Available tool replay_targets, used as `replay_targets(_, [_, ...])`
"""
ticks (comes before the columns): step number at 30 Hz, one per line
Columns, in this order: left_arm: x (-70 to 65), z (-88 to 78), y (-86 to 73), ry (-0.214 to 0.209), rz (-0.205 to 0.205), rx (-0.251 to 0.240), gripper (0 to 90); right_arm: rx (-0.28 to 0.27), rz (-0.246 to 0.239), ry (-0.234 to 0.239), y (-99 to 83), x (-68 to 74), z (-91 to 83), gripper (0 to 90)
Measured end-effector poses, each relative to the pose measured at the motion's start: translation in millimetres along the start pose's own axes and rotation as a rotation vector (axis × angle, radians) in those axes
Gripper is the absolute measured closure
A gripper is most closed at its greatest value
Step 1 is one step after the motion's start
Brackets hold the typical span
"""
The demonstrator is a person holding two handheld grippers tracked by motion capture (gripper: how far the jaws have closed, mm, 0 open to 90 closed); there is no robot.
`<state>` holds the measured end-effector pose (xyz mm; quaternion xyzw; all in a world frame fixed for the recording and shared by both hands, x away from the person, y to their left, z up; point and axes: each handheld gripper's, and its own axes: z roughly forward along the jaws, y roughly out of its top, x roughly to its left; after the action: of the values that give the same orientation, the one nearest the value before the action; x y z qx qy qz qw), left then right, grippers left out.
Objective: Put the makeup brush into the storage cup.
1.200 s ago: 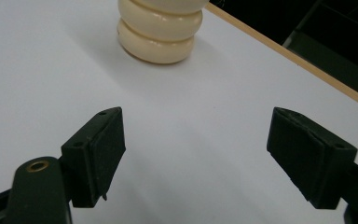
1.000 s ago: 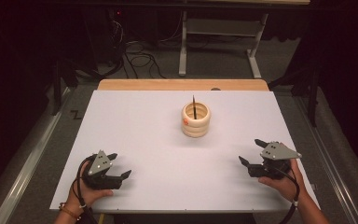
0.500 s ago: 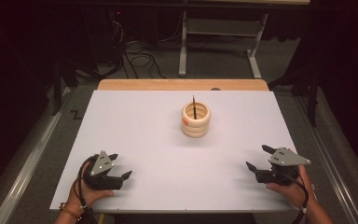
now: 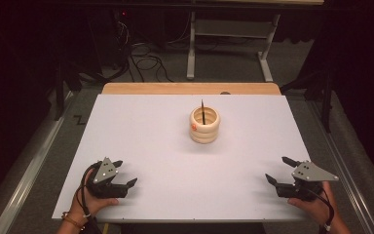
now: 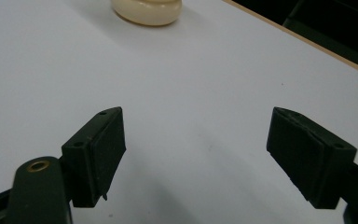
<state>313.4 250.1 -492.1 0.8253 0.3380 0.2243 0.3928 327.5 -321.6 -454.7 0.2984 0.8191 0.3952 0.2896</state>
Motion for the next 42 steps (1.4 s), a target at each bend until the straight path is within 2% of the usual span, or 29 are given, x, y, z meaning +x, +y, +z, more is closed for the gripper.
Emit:
replay_targets(8, [0.3, 0.5, 0.2, -0.006, 0.001, -0.002, 20.6, 0.005, 0.006, -0.011, -13.7, -2.6, -7.8, 20.9])
replay_targets(10, [0.3, 0.2, 0.2, -0.007, 0.0, -0.004, 20.6, 0.002, 0.025, -0.015, -15.8, -3.7, -9.9, 20.9])
replay_targets(17, [0.1, -0.1, 0.2, -0.008, 0.0, -0.004, 20.6, -0.007, 0.044, -0.042, -24.2, -7.9, -17.7, 20.9])
replay_targets(20, [0.2, -0.6, 0.1, -0.007, -0.002, -0.005, 20.6, -0.01, 0.072, -0.047, -28.5, -9.8, -21.0, 21.0])
replay_targets(31, [-0.4, -0.4, 0.9, -0.007, 0.0, -0.003, 20.6, -0.014, 0.11, -0.046, -43.8, -11.1, -27.7, 21.1])
replay_targets(42, [-1.4, -1.7, 0.3, -0.008, 0.001, -0.012, 20.6, -0.026, 0.127, -0.057, -43.9, -11.0, -30.0, 21.0])
